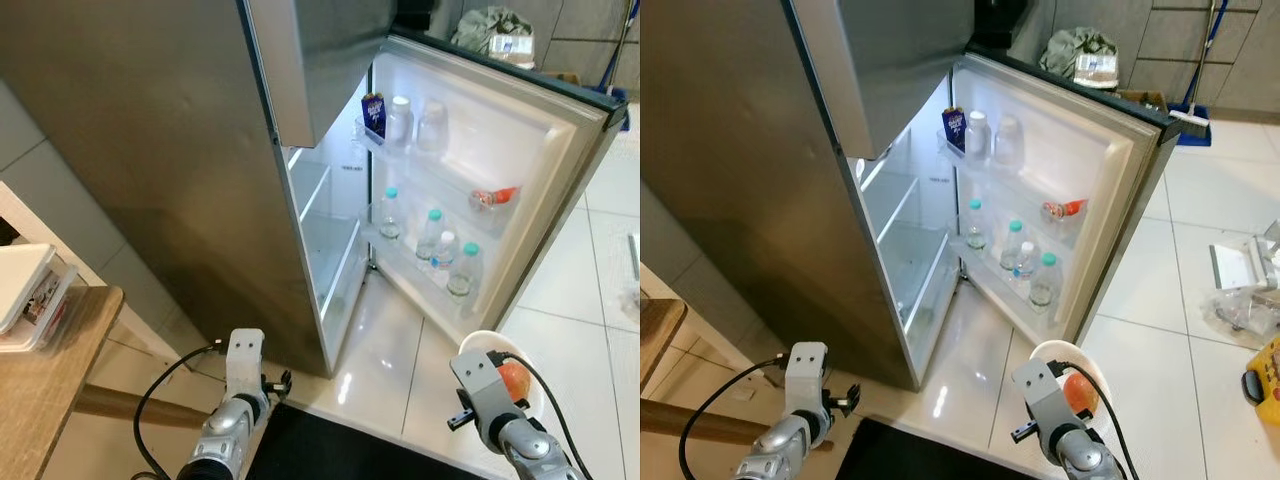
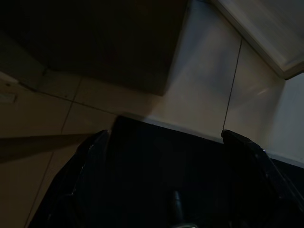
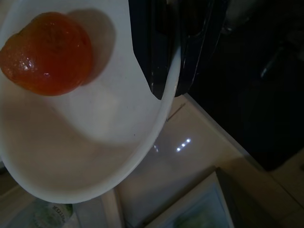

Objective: Restocking fridge

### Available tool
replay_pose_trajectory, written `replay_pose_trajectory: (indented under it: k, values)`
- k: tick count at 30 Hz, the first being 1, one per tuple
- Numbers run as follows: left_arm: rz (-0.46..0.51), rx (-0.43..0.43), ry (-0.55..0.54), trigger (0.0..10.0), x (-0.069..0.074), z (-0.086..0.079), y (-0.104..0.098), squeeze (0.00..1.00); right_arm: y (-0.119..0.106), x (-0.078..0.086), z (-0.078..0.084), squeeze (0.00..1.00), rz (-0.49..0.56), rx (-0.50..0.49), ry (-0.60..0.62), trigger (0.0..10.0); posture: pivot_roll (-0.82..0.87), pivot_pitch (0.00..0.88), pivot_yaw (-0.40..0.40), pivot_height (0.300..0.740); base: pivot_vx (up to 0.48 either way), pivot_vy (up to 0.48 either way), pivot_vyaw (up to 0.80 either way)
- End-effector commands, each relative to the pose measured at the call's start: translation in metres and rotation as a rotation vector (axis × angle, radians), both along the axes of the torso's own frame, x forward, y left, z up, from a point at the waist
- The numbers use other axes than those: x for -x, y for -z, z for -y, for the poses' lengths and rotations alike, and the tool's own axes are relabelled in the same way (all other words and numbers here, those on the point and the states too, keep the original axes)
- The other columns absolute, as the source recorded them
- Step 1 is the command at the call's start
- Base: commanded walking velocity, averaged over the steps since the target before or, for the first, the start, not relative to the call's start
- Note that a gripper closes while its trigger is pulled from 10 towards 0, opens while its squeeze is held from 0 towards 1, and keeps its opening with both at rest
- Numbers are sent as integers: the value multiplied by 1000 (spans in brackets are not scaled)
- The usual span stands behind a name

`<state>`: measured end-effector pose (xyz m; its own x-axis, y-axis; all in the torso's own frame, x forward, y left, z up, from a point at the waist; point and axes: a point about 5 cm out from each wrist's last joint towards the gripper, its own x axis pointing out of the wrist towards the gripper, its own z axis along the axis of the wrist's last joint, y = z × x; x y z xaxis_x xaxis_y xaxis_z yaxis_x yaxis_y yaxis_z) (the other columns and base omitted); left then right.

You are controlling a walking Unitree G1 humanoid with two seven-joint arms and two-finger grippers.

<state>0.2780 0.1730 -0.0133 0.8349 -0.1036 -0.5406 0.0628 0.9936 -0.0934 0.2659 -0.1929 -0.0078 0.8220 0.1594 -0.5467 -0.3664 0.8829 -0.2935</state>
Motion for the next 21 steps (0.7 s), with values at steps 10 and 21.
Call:
replay_pose_trajectory:
  k: [10,21]
  values:
    - [-10,-2,-15,10000,0,4,0,0,2,0,-1,0,17,11,-16,10000,-88,92,70,740,0,-370,0]
    - [0,12,-39,10000,-6,8,-5,0,0,-2,-1,0,34,12,-23,10000,-98,87,75,740,0,-249,0]
